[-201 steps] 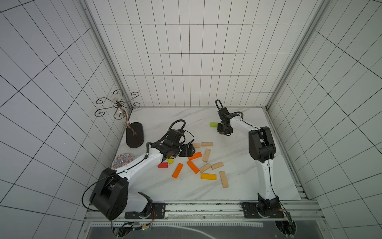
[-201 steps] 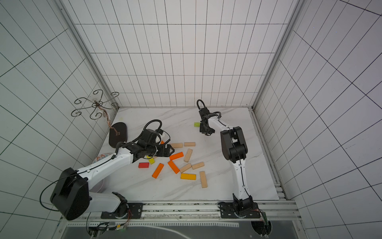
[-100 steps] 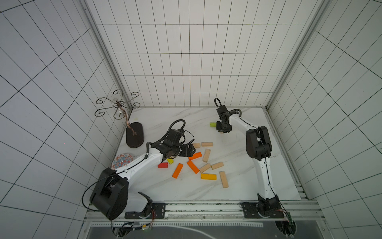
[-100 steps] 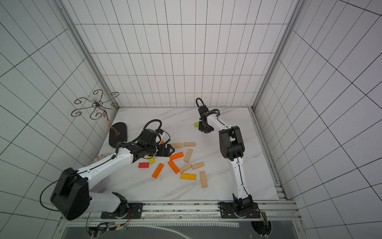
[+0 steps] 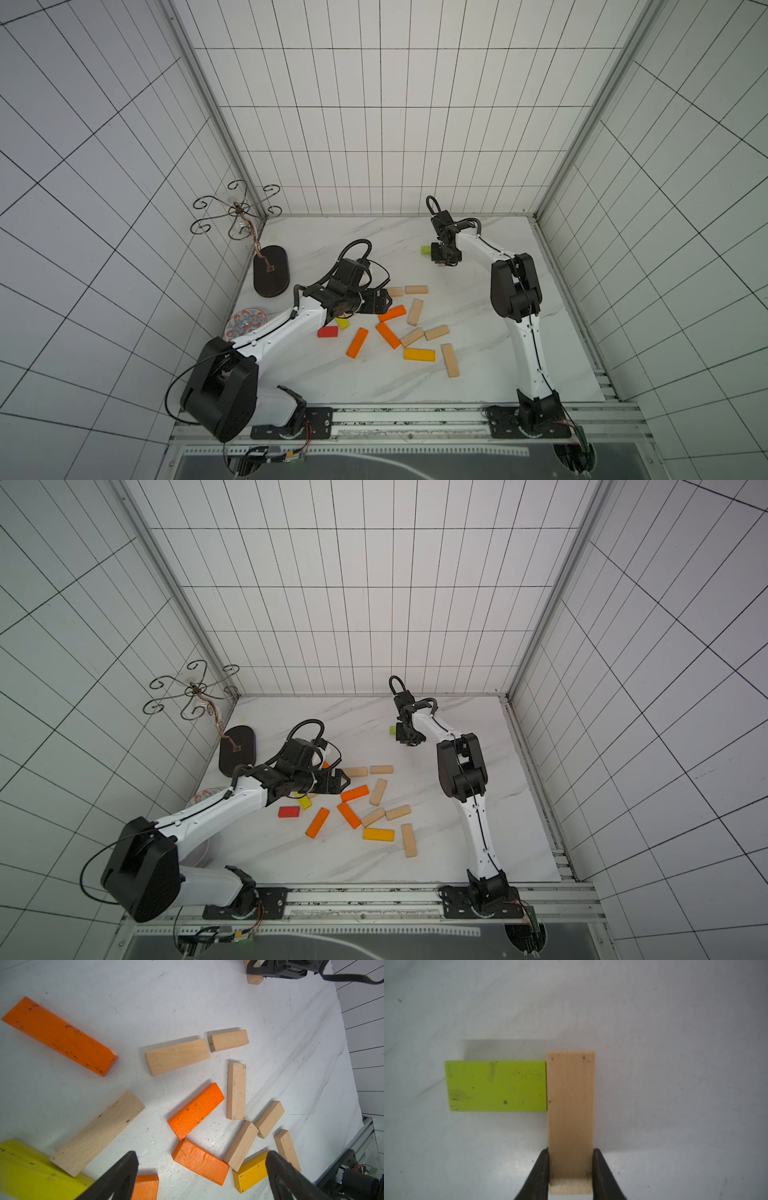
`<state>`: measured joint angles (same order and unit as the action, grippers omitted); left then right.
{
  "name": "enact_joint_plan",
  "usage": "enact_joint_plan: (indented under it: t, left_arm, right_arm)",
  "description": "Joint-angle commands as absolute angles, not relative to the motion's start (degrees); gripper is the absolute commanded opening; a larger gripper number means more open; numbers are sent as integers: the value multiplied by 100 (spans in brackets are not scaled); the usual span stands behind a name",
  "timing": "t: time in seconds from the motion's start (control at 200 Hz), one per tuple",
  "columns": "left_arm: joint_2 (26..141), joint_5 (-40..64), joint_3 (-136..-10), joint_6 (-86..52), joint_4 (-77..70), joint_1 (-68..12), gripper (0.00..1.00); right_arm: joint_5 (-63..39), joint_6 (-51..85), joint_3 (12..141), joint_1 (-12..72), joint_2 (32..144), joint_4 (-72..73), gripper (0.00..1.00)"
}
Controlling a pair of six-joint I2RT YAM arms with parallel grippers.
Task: Assemble a giraffe with building blocks
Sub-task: Assemble the building block at the center of the board.
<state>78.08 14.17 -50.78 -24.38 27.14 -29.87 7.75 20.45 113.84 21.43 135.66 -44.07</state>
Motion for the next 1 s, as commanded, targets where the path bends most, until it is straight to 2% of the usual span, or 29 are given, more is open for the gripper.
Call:
enact_joint_plan:
  t: [0.0,0.1,0.27,0.61,0.995]
  left_arm:
    - [7787,1431,-5069,-2392,2583,-2953,96]
    - [7787,1433,-5063,-2386,2575,-2949,96]
    - [7796,1433,-5069,-2393,2575,-2936,96]
    - [7796,1440,-5065,-2382,2582,-2927,96]
    - [7642,1437,-5130,-2390,2745,-2926,96]
  right_arm:
    - [628,2004,11632,2249,13896,-4790,26]
    - [667,1995,11604,2246,13870,-4799,29]
    - [736,1995,11593,2233,13843,-4799,41]
    - [773,1969,11731,2197,13887,-4825,50]
    - [834,1999,12746,2185,13796,-5325,70]
